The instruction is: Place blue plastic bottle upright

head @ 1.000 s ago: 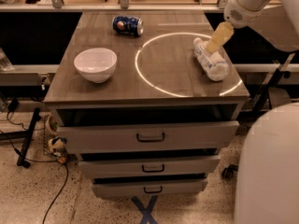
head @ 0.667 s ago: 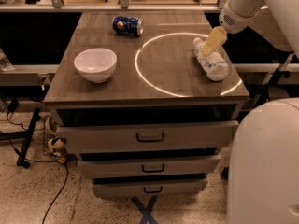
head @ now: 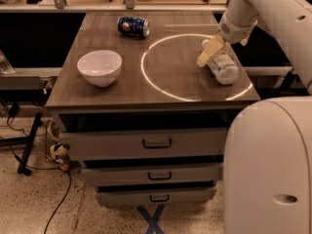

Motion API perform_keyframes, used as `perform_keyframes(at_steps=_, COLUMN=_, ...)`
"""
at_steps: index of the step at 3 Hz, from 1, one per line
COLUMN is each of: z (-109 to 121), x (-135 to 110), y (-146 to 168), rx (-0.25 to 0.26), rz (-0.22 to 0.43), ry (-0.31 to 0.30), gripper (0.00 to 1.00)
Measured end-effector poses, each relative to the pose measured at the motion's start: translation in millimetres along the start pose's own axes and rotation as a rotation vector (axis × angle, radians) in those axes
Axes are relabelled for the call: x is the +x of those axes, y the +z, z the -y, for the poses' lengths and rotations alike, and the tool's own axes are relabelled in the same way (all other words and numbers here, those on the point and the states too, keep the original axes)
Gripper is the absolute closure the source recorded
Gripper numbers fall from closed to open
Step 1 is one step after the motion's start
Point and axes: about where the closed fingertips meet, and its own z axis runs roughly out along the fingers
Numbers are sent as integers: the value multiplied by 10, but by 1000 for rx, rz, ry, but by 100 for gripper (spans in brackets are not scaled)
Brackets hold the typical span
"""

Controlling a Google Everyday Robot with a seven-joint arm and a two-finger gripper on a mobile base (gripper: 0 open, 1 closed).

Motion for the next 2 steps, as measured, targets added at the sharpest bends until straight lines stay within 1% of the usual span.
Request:
perform_keyframes(at_steps=1, z=-112, x=-109, y=118, rx=-4, rz=-45, ry=53, gripper=26)
perform_keyframes(at_steps=2, z=-182, x=-164, y=198, rx=-5, rz=-79, ry=81, gripper=50)
